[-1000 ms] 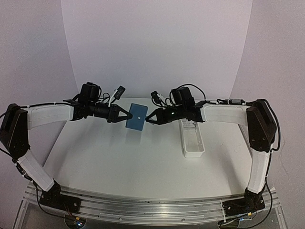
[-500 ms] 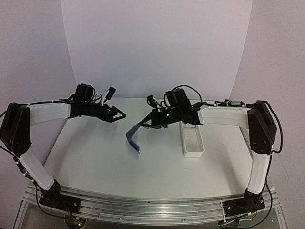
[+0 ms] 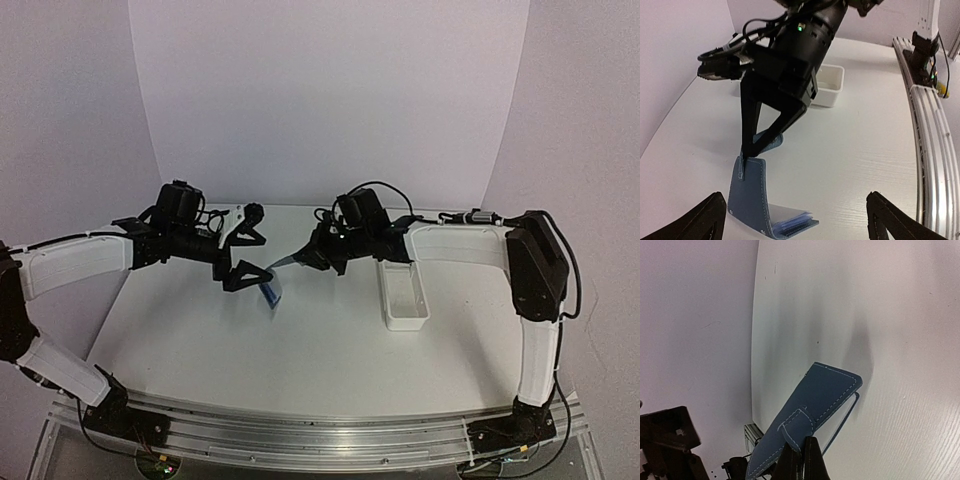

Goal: Put the credit cards into the card holder
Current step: Open the card holder at the center of the board.

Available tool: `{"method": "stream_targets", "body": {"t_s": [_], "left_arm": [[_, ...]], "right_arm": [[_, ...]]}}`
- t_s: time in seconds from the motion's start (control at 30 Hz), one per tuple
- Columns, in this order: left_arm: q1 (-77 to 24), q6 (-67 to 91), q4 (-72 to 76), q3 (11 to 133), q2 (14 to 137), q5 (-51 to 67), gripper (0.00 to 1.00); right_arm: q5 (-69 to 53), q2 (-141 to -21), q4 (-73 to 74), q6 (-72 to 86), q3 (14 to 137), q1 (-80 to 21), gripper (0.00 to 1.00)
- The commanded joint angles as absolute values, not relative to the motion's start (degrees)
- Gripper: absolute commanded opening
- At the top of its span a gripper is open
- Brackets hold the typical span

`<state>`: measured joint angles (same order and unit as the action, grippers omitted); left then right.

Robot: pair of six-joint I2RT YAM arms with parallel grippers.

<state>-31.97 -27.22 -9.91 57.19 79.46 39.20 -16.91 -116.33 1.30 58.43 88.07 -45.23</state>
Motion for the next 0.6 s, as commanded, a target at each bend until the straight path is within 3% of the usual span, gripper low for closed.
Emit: {"method": "stream_targets", "body": {"t_s": [0.0, 0.07, 0.2, 0.37, 0.4, 0.43, 0.47, 0.53, 0.57], "left_arm": [[-31.9, -36.4, -10.2, 56.7, 83.8, 32.6, 0.97], [-32.7, -35.6, -10.5, 58.7, 86.8, 29.8, 0.97], [-33.8, -32.2, -10.0, 63.5, 92.2, 24.3, 0.8], [-33.8, -31.1, -10.8, 64.2, 92.1, 26.3, 0.37], [-33.9, -31.0, -10.9, 64.2, 91.7, 26.8, 0.35], [-33.8, -30.9, -12.4, 64.2, 90.8, 29.8, 0.23], [-33.8, -30.9, -12.6, 64.2, 90.6, 30.7, 0.21], [-33.8, -30.8, -15.6, 64.4, 89.5, 34.1, 0.04], [-33.8, -30.9, -16.4, 64.5, 89.4, 34.3, 0.02]], "right_arm": [[-16.4, -116.9, 0.0, 61.7, 91.3, -46.5, 0.0], [-16.4, -117.0, 0.0, 61.6, 92.0, -46.8, 0.0], [-17.0, -117.2, 0.0, 60.7, 93.2, -47.0, 0.0], [-19.2, -116.8, 0.0, 58.6, 92.2, -47.0, 0.0], [-19.2, -116.7, 0.0, 58.2, 92.1, -47.0, 0.0], [-20.3, -116.8, 0.0, 56.2, 91.9, -47.0, 0.0], [-20.9, -116.9, 0.0, 55.8, 91.8, -46.9, 0.0], [-24.4, -117.5, 0.0, 50.8, 91.6, -46.4, 0.0], [-24.8, -117.5, 0.0, 49.1, 91.5, -46.3, 0.0]]}}
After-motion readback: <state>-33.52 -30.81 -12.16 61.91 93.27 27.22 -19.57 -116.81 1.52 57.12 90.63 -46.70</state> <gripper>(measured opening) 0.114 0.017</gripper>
